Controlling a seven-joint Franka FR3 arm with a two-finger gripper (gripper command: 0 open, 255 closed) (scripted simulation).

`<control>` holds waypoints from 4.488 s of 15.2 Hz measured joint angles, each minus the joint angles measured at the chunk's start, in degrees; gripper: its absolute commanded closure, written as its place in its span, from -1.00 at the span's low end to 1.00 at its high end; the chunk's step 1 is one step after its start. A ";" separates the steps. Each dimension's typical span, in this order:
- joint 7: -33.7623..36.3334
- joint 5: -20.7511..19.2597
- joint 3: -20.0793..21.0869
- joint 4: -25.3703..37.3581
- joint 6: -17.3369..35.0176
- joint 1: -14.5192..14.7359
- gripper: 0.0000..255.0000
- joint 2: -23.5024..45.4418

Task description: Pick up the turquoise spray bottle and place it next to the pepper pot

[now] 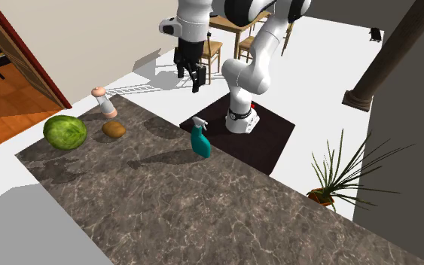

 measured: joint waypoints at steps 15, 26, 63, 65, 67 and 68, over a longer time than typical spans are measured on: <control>53.65 10.51 30.80 -24.80 18.04 -9.14 -1.00 -10.55; 84.81 16.23 55.70 -26.37 32.74 -23.60 -1.00 2.13; 78.98 13.84 46.76 -22.04 22.01 -21.38 1.00 -4.81; 78.29 13.32 45.80 -21.00 20.63 -21.54 1.00 -5.31; 77.64 12.96 44.73 -20.15 18.93 -21.27 1.00 -6.20; 77.36 12.70 44.33 -19.49 18.20 -21.39 1.00 -6.35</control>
